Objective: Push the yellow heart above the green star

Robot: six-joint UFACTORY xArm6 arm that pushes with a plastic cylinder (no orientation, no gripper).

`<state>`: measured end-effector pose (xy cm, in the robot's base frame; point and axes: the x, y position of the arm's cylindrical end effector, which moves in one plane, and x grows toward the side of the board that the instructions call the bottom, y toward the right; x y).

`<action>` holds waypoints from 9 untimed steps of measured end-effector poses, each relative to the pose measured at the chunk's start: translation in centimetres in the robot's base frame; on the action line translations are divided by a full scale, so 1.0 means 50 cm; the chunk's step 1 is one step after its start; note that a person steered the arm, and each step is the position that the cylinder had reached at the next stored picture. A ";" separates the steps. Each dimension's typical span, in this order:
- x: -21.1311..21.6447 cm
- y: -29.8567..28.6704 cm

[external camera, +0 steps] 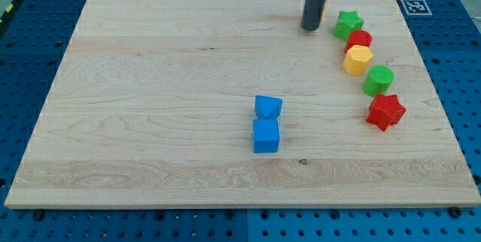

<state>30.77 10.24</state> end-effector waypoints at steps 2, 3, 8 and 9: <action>-0.073 -0.093; -0.081 -0.093; -0.081 0.068; -0.081 0.076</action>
<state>26.70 14.03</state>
